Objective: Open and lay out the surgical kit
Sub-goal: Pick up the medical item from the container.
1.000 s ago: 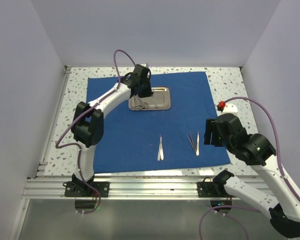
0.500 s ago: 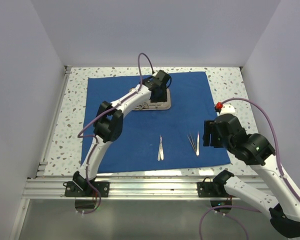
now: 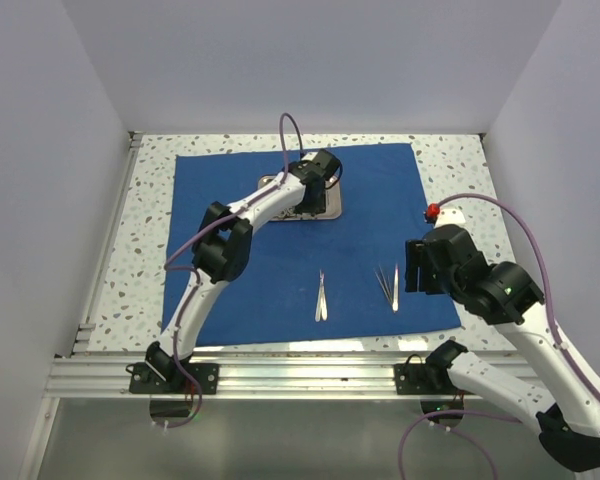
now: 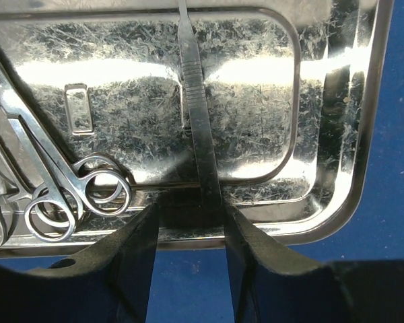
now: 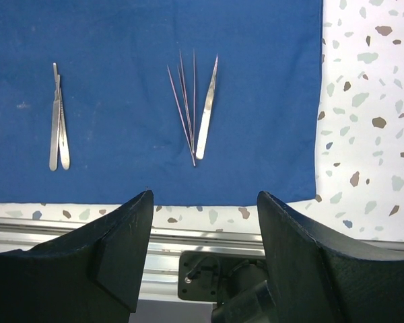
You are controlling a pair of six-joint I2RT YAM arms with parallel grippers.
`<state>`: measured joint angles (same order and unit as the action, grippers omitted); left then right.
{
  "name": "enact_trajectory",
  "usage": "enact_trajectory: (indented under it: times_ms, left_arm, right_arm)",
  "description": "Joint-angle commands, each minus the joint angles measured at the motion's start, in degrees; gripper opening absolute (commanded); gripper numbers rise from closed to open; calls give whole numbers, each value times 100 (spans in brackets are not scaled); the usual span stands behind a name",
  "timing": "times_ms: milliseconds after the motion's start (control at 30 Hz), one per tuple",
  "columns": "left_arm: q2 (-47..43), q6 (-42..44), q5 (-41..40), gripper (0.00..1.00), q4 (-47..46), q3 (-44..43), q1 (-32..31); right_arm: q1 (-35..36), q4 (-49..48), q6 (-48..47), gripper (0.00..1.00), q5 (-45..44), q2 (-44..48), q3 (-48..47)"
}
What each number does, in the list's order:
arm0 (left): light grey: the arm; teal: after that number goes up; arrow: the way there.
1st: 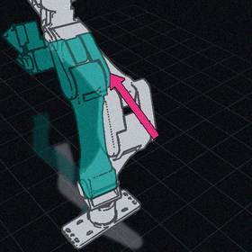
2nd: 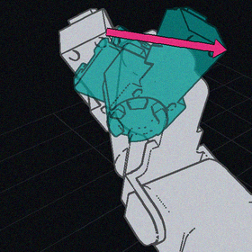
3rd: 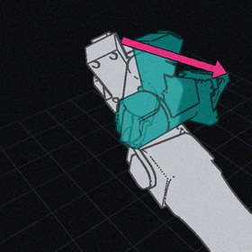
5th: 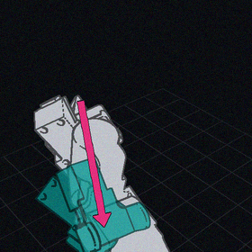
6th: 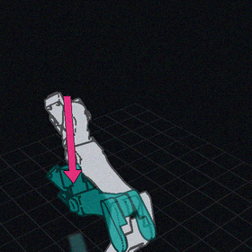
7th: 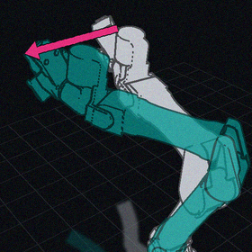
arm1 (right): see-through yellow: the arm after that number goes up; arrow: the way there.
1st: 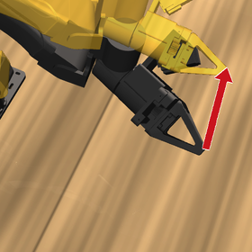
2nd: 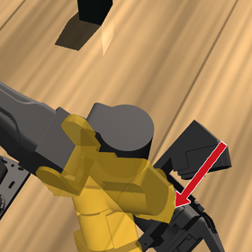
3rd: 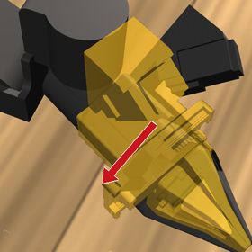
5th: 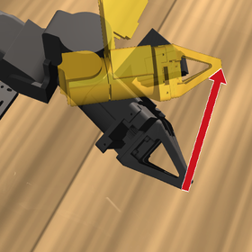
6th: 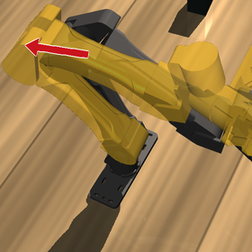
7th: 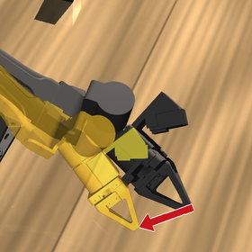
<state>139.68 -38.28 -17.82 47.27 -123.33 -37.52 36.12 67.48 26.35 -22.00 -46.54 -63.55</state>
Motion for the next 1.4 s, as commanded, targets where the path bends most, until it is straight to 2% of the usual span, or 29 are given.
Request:
enact_trajectory:
  times_ms: [0, 367, 533, 667, 800, 1100, 1367]
  left_arm:
    - [218, 93, -72, 47, 28, -235, -1]
    - [789, 93, -37, 43, 195, -745, 8]
    - [921, 84, -133, 30, 424, -728, 8]
    - [886, 58, -134, 13, 433, -456, 25]
    - [833, 58, -2, 0, 301, -166, 51]
    - [193, 207, 323, 0, -86, -77, 104]
    - [-546, 277, 341, 0, 71, -253, 245]
  right_arm:
    - [36, -16, -130, 67, -138, -74, -175]
    - [27, 2, -139, 67, -138, -109, -175]
    - [27, 2, -139, 67, -129, -136, -175]
    - [36, -7, -148, 67, -103, -153, -167]
    - [27, -7, -174, 67, -77, -153, -167]
    - [36, -69, -218, 67, -24, -109, -193]
    - [36, -209, -271, 67, 99, -30, -175]
